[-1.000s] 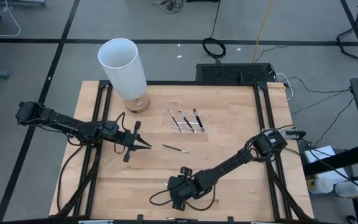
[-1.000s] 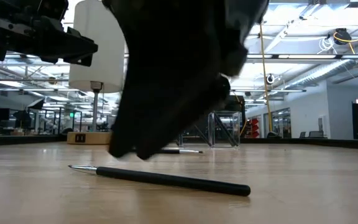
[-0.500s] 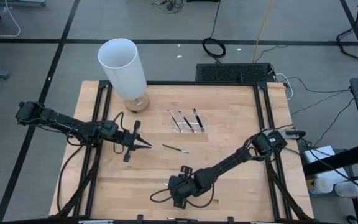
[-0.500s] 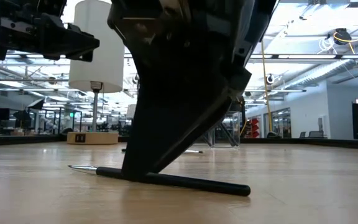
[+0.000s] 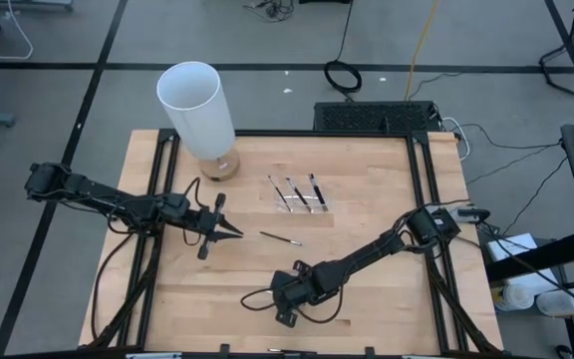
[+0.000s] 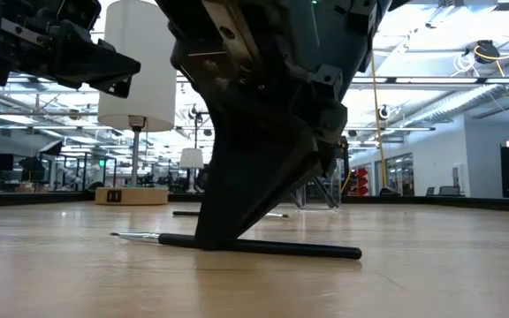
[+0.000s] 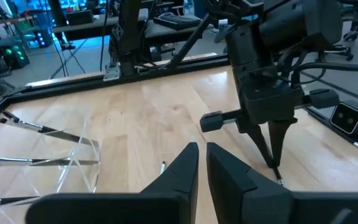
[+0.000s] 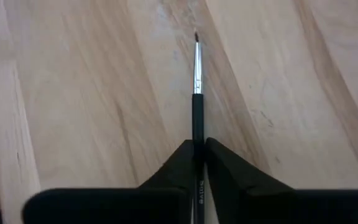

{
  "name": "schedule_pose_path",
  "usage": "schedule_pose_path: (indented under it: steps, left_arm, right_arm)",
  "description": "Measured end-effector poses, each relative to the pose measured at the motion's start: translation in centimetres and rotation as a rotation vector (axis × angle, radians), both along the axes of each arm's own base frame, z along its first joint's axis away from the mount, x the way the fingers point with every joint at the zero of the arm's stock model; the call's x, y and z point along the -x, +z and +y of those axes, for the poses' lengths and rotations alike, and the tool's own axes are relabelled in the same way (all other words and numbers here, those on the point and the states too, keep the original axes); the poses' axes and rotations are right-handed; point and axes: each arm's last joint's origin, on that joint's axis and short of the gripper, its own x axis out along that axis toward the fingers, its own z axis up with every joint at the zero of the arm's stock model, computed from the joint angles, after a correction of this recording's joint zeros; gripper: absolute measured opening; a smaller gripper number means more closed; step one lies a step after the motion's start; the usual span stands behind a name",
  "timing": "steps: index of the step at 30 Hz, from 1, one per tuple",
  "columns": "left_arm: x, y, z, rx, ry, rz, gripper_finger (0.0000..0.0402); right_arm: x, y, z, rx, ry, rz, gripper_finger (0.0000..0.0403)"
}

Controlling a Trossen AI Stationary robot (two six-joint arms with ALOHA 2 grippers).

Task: Put items in baskets/containers
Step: Put the black liner brush into the transparent organizer

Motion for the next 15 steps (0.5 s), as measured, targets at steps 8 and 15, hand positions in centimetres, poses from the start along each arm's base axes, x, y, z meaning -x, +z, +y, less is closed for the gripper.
schedule_pose_path:
  steps: [8,15]
  left_arm:
    - [0.0,0.0,0.0,-0.005,-0.001,0.002,0.0042]
    - [0.0,-0.1,0.0,0.004,0.001,0.008,0.0042]
  right_arm:
    - [0.0,-0.1,-0.3,0.016,0.046,0.002,0.0009]
    - [-0.4,-0.1,-1.3,0.014,0.054,0.017,0.0005]
